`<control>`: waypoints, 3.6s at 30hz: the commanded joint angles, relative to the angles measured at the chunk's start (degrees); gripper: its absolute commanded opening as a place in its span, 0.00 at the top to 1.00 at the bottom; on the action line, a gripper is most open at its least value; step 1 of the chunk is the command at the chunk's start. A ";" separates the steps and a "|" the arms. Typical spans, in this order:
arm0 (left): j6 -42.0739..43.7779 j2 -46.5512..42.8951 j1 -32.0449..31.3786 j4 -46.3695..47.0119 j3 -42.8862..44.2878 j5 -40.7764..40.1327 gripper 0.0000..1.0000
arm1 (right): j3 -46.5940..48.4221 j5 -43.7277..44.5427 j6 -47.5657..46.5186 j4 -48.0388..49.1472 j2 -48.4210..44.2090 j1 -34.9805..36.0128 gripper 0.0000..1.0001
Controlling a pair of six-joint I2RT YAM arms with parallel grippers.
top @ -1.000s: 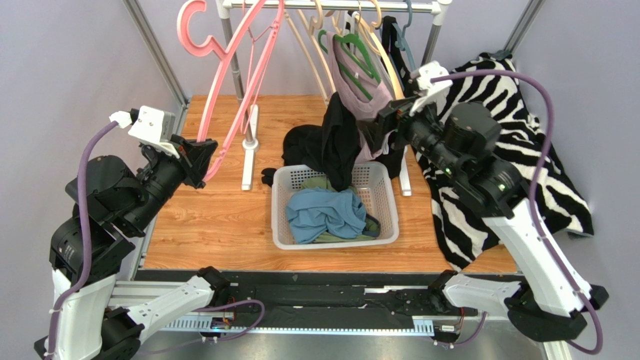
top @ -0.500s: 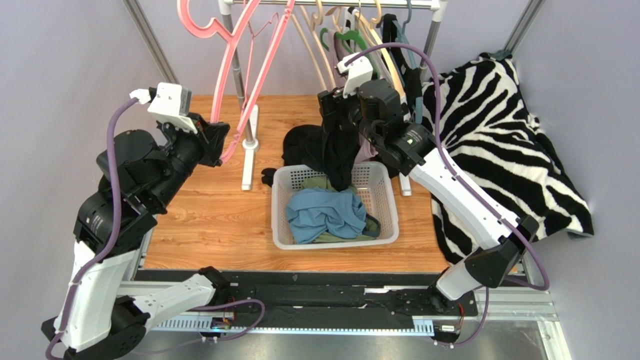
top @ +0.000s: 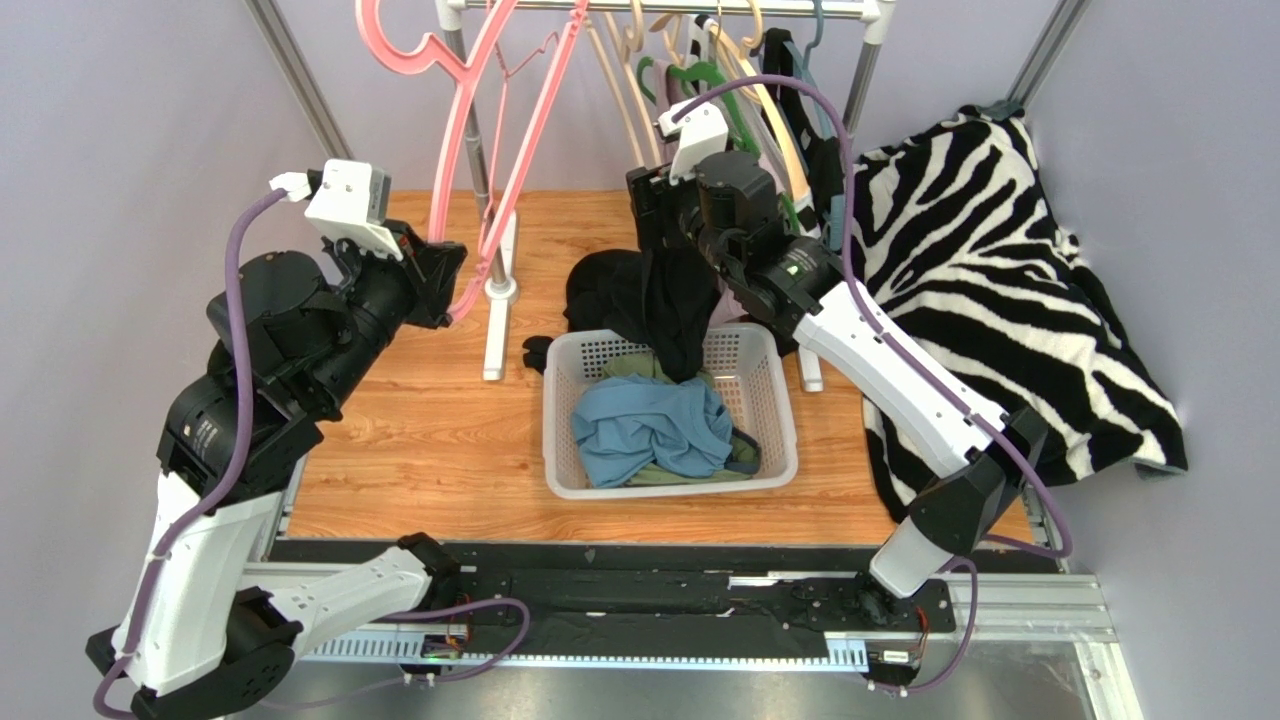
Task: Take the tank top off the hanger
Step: Place the hanger at the clothesline.
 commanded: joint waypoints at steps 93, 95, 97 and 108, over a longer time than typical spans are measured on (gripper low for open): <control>9.87 20.25 1.18 -1.37 14.65 -5.38 1.00 | -1.80 16.74 2.40 -6.95 -7.30 1.46 1.00; 11.01 21.65 1.18 -0.31 15.80 -5.12 1.00 | -2.32 16.65 2.58 -6.77 -7.47 1.81 1.00; 11.71 22.71 1.36 -0.04 17.64 -3.71 1.00 | -3.20 16.65 2.67 -6.68 -7.82 2.25 1.00; 9.61 30.01 6.53 -4.26 23.09 -0.03 1.00 | -6.98 16.65 3.20 -5.89 -10.90 3.40 1.00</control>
